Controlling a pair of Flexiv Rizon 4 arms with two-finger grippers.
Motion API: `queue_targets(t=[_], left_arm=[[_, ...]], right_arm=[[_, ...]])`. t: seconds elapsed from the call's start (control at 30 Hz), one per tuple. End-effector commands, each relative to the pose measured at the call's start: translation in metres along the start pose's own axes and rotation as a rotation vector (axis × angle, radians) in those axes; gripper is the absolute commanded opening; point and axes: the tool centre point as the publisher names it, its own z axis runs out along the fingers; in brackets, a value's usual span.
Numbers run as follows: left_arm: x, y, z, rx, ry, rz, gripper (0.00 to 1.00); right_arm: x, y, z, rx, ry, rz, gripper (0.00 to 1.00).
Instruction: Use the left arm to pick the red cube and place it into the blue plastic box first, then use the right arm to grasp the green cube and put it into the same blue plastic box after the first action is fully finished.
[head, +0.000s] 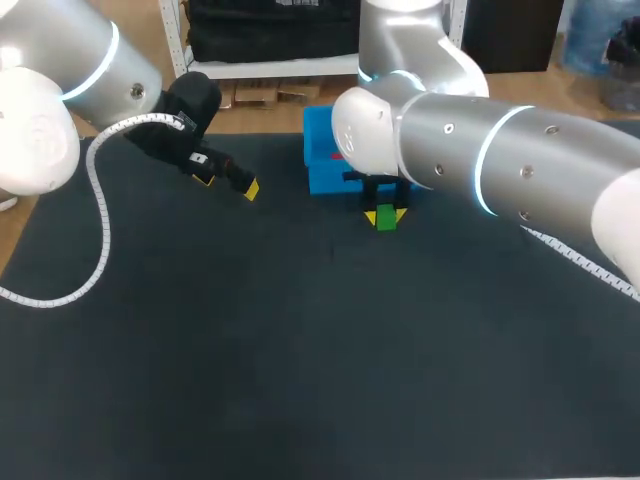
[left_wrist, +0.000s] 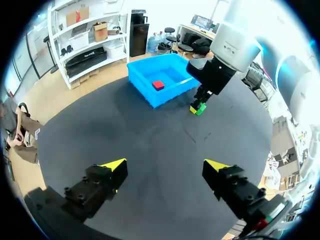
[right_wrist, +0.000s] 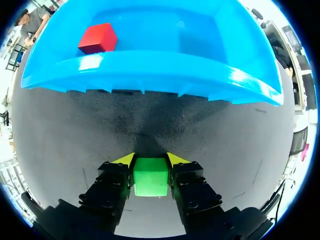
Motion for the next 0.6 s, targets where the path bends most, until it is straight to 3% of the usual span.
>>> queue_targets(t=[0.03,0.6], left_arm=[[0.001,0.001,0.000,0.004,-0.003,0.003,1.00],[0.001,0.001,0.000,0.004,-0.003,0.003,1.00]], right_arm=[[0.007,-0.004,-0.003,0.001,-0.014,0.004,0.00],[0.009,-0.013,-0.032,0.004,-0.043,0.013,0.00]])
